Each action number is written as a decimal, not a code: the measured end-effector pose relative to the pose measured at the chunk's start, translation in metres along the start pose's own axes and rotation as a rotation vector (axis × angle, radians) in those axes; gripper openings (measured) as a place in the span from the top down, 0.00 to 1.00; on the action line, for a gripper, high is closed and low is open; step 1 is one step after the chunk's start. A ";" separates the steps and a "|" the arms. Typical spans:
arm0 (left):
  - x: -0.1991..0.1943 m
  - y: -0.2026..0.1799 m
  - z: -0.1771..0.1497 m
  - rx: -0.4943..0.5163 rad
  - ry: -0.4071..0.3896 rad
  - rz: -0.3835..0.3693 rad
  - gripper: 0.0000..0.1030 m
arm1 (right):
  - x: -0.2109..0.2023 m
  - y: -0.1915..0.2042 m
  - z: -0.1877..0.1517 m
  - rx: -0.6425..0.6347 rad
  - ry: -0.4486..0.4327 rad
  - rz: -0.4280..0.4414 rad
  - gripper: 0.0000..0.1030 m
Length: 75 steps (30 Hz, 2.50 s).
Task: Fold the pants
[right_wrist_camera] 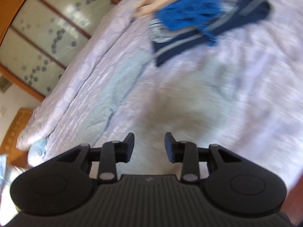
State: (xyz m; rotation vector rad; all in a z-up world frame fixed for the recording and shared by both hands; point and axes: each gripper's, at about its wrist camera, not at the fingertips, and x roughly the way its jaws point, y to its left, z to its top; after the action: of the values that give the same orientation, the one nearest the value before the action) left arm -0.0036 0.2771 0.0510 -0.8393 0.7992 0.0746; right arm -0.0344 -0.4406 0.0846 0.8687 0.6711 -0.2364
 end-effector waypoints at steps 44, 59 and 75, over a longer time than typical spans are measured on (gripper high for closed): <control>0.021 0.048 0.002 -0.267 0.018 -0.004 0.88 | -0.014 -0.080 -0.021 0.168 -0.058 -0.083 0.85; 0.033 -0.050 0.104 -0.252 -0.072 -0.222 0.89 | -0.002 0.010 0.070 0.111 -0.192 0.110 0.93; 0.250 -0.095 0.192 -0.317 0.042 -0.002 0.88 | 0.237 0.112 0.184 0.001 -0.156 -0.144 0.93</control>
State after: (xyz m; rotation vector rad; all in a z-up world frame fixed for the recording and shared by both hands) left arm 0.3242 0.2840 0.0239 -1.1440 0.8382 0.1863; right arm 0.2818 -0.4936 0.0894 0.7948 0.5883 -0.4294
